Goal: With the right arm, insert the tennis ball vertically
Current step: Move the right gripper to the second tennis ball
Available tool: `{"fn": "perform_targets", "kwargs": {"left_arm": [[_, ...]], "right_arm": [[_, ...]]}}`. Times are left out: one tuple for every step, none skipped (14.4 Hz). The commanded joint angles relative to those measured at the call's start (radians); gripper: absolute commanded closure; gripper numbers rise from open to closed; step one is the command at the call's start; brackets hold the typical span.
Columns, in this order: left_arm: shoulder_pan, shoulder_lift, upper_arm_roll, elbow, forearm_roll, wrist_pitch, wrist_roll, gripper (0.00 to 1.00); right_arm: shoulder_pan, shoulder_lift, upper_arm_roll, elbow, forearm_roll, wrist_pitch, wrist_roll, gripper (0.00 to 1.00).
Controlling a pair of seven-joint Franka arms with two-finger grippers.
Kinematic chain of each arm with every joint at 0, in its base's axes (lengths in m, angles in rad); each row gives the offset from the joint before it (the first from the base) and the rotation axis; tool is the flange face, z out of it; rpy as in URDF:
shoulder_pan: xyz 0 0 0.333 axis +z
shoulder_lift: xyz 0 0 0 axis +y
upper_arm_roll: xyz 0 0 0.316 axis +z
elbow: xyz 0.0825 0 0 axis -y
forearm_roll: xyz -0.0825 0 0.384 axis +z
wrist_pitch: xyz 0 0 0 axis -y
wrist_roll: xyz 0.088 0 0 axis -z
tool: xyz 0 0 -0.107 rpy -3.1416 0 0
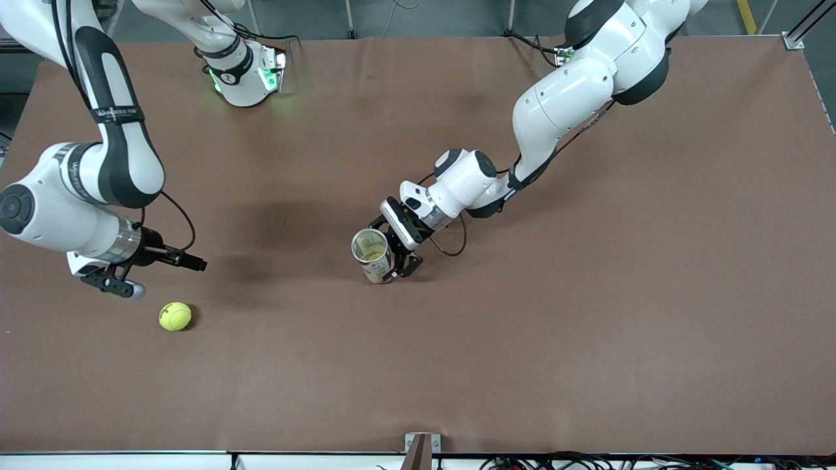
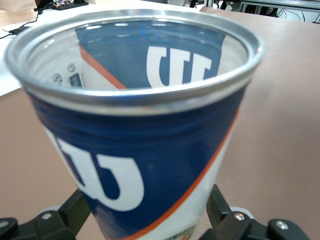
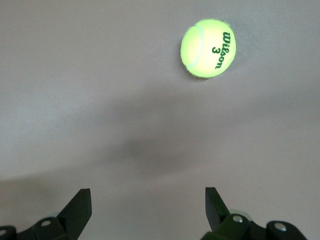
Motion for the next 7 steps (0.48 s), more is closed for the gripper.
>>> {"fn": "perform_targets", "kwargs": {"left_arm": [[-0.002, -0.005, -0.001, -0.006, -0.007, 0.007, -0.009, 0.00], [-0.002, -0.005, -0.001, -0.008, -0.007, 0.007, -0.009, 0.00], [-0.002, -0.005, -0.001, -0.008, -0.008, 0.007, -0.009, 0.00], [0.000, -0.005, -0.001, -0.009, -0.008, 0.007, -0.009, 0.00], [0.000, -0.005, -0.001, -0.009, -0.008, 0.007, -0.012, 0.00], [0.000, -0.005, -0.001, -0.009, -0.010, 0.004, -0.019, 0.00], [0.000, -0.005, -0.001, -0.014, -0.010, 0.004, -0.024, 0.00]], "right_arm": [[-0.013, -0.061, 0.013, -0.128, -0.009, 0.117, -0.056, 0.00], [-0.015, -0.055, 0.013, -0.130, -0.010, 0.143, -0.076, 0.00], [-0.015, -0.052, 0.011, -0.127, -0.027, 0.168, -0.087, 0.00], [-0.023, -0.041, 0.013, -0.125, -0.068, 0.213, -0.089, 0.00], [-0.035, -0.023, 0.013, -0.124, -0.099, 0.255, -0.090, 0.00], [-0.041, -0.008, 0.014, -0.118, -0.114, 0.284, -0.093, 0.00], [-0.044, 0.012, 0.013, -0.107, -0.118, 0.310, -0.112, 0.00]]}}
